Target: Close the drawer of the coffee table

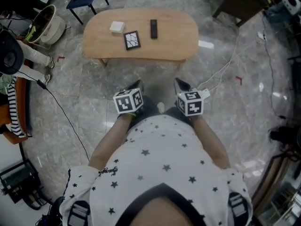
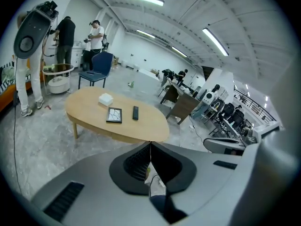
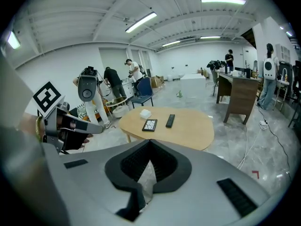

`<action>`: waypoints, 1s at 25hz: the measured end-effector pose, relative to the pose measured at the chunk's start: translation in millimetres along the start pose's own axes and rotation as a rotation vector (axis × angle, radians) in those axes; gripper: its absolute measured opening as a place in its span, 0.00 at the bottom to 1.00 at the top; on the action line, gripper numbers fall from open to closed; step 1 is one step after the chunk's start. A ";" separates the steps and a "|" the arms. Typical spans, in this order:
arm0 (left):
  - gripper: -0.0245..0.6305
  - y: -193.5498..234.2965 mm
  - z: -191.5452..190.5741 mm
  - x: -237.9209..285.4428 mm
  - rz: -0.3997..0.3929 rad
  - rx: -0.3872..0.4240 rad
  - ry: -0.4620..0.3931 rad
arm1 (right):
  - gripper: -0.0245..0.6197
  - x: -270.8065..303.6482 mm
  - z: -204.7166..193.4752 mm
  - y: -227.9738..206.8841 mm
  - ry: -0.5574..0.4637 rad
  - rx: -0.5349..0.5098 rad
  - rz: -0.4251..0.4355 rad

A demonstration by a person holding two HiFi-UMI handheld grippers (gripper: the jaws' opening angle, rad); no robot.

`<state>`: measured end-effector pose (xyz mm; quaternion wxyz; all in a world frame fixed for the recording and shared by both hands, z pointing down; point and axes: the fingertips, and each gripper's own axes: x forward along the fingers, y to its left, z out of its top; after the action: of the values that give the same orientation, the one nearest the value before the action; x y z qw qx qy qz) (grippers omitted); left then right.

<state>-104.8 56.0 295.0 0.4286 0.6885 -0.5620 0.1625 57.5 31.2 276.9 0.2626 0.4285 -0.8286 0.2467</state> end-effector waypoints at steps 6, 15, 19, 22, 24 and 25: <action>0.05 -3.3 -4.1 0.7 -0.001 0.007 0.007 | 0.05 -2.2 -1.0 2.0 -0.007 0.026 0.020; 0.05 -4.8 -7.0 0.0 -0.004 0.015 0.011 | 0.05 -4.1 0.1 3.0 -0.030 0.034 0.016; 0.05 -3.4 -8.3 -0.6 -0.003 0.014 0.015 | 0.05 -2.6 -0.2 6.9 -0.026 0.027 0.022; 0.05 -1.2 -8.8 -1.4 0.000 0.009 0.016 | 0.05 -1.7 -0.2 7.9 -0.028 0.028 0.022; 0.05 -0.1 -9.2 -2.2 0.000 0.007 0.015 | 0.05 -1.7 0.3 9.2 -0.030 0.027 0.022; 0.05 0.5 -9.2 -2.3 0.001 0.006 0.014 | 0.05 -1.5 0.6 9.7 -0.030 0.027 0.023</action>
<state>-103.7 64.6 299.0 0.4305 0.6884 -0.5586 0.1693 50.0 36.7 273.7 0.2416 0.4260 -0.8340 0.2544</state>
